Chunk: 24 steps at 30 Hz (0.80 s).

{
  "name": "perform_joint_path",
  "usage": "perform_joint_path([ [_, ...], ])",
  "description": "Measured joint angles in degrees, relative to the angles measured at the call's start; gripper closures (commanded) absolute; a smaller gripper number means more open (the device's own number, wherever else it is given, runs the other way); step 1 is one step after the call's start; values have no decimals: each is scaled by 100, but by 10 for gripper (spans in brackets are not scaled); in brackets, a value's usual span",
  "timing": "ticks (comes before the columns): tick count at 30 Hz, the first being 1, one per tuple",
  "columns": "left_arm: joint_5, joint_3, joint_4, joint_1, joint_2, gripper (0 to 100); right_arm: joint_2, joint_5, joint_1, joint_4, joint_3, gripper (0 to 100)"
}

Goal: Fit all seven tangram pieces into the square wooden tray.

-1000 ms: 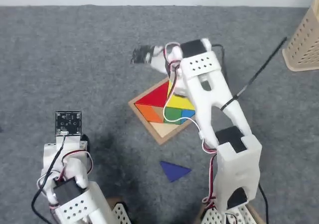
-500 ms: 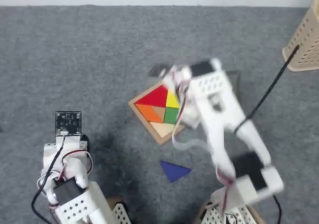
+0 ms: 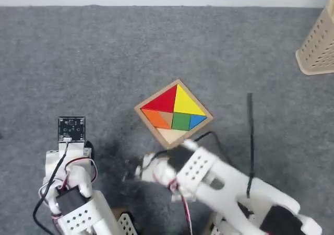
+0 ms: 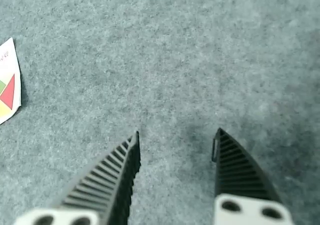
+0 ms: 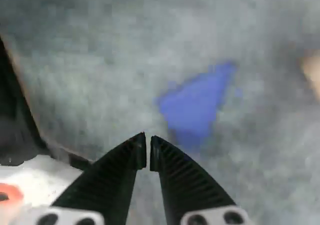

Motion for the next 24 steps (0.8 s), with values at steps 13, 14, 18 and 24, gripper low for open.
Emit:
perform_joint_path([
  [13,0,0,0,0,0,781,-18,-756,-264,-695,396,720],
  [14,0,0,0,0,0,781,-26,-774,-264,-703,413,720],
  [18,0,0,0,0,0,781,141,-774,-88,-712,413,720],
  [24,0,0,0,0,0,780,1424,-932,360,-712,-220,720],
])
